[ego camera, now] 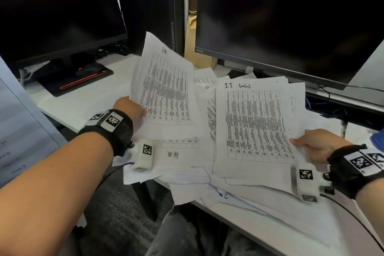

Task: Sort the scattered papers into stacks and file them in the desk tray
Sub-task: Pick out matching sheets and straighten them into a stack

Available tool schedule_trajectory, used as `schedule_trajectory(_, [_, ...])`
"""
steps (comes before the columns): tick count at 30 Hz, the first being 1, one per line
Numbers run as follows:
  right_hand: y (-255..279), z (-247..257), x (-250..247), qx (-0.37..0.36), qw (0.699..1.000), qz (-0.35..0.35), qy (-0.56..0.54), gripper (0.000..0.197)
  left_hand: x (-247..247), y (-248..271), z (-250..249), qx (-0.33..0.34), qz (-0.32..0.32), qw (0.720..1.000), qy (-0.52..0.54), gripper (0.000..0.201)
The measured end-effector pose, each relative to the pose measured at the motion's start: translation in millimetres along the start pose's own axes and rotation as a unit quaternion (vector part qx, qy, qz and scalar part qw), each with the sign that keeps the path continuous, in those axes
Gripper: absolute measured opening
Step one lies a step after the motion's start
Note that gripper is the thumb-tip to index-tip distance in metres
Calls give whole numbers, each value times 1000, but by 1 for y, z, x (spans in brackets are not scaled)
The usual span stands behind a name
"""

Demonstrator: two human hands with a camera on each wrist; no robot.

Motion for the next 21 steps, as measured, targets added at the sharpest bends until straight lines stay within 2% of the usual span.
schedule_trajectory(3, [6,-1,0,30,992,43,-118,31,-19,1,8,-17,-48,996,78,41])
schedule_trajectory(6, [7,-3,0,33,983,59,-170,39,-41,5,12,-14,-84,990,116,48])
schedule_trajectory(9, [18,7,9,26,969,107,-223,36,-51,12,7,11,-91,982,163,45])
schedule_trajectory(13, [40,31,30,-11,950,166,-265,41,-43,24,-16,67,-45,975,207,42])
schedule_trajectory(16, [54,47,42,-37,943,175,-280,33,-27,32,-35,102,-3,969,225,39])
schedule_trajectory(21, [52,58,54,-74,957,102,-263,22,6,56,-62,149,113,938,293,23])
Point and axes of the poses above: each hand's wrist, its own y-axis away from the middle knuckle, its own x-axis out of the palm, z = x × y, the point moved 2 cm from there along -y, towards the middle knuckle, and after that the axes turned 9 degrees about -y, right-handed, at the moved point
